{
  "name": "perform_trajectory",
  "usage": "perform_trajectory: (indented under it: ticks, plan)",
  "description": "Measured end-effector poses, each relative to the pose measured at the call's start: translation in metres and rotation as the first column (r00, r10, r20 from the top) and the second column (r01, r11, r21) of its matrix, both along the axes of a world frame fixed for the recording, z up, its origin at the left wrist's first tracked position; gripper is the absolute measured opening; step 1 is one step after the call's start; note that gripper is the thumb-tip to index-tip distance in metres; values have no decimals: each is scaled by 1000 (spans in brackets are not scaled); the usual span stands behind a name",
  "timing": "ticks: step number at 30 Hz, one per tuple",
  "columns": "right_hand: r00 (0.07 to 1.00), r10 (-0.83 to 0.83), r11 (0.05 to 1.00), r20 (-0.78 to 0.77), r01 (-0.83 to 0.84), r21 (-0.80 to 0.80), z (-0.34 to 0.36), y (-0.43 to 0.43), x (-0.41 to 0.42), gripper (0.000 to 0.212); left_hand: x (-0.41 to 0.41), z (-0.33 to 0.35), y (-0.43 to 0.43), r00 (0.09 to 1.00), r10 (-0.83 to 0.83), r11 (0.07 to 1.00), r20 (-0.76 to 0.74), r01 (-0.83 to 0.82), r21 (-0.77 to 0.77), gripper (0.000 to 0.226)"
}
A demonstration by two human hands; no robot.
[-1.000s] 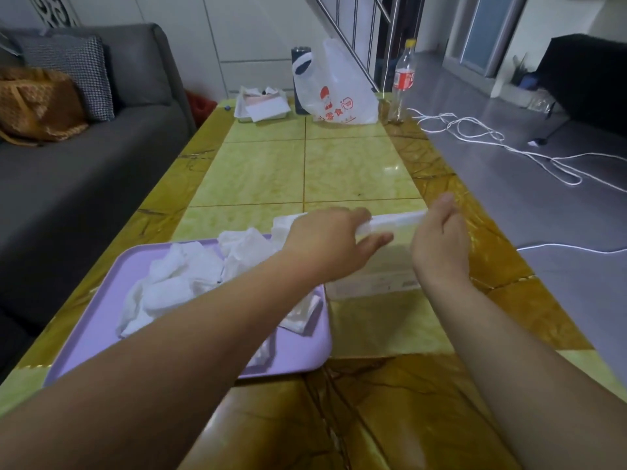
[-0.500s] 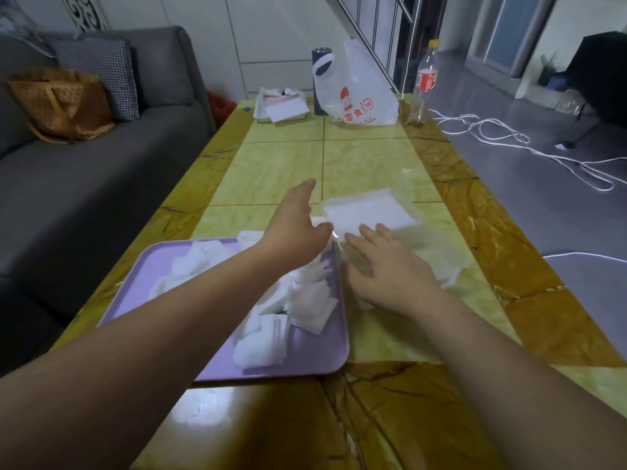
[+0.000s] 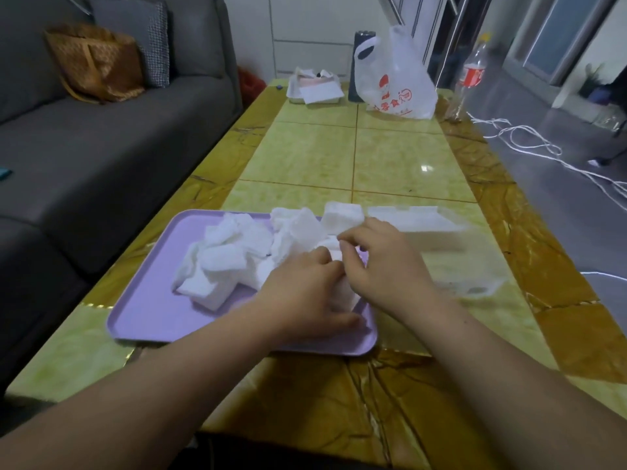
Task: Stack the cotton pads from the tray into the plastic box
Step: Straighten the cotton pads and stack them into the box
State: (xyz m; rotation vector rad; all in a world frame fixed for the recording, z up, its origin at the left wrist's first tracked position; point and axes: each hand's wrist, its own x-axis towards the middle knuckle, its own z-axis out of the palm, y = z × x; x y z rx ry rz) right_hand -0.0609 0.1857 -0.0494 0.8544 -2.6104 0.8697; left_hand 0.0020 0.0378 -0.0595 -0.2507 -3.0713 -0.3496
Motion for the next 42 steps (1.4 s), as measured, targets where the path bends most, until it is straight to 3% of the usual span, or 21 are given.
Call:
perform_trajectory:
  ticks: [6, 10, 14, 17, 21, 25, 31, 38, 42]
  plan:
    - [960, -47, 978, 277, 101, -183, 7, 10, -2, 30, -6, 6, 3, 998, 34, 998, -60, -38, -58, 38]
    - [900, -24, 961, 436, 141, -239, 18, 2, 6, 48, -8, 9, -13, 992, 119, 970, -32, -110, 216, 35]
    - [836, 36, 947, 547, 146, -286, 27, -6, 10, 63, -6, 2, -28, 978, 196, 780, 73, -200, 593, 45]
    - [782, 58, 934, 620, 178, -311, 21, -14, 20, 55, -3, 1, -30, 978, 173, 598, 113, -195, 777, 42]
    - [777, 44, 869, 628, 280, -407, 4, -15, 25, 22, -1, 8, -25, 977, 126, 427, 171, -209, 880, 40]
    - [785, 46, 788, 617, 352, -506, -6, -15, 23, 11, 1, 15, -21, 974, 81, 265, 210, -224, 938, 12]
    - [794, 49, 808, 606, 325, -491, -10, -10, 17, 8, -6, 11, -24, 948, 110, 137, 298, -311, 940, 23]
    - [808, 162, 824, 567, 206, -529, -5, -5, 18, 38, -13, 4, -28, 940, 61, 78, 336, -340, 937, 27]
    - [878, 140, 852, 458, 128, -508, -1, -7, 23, 29, -12, 4, -30, 934, -34, 87, 356, -352, 932, 34]
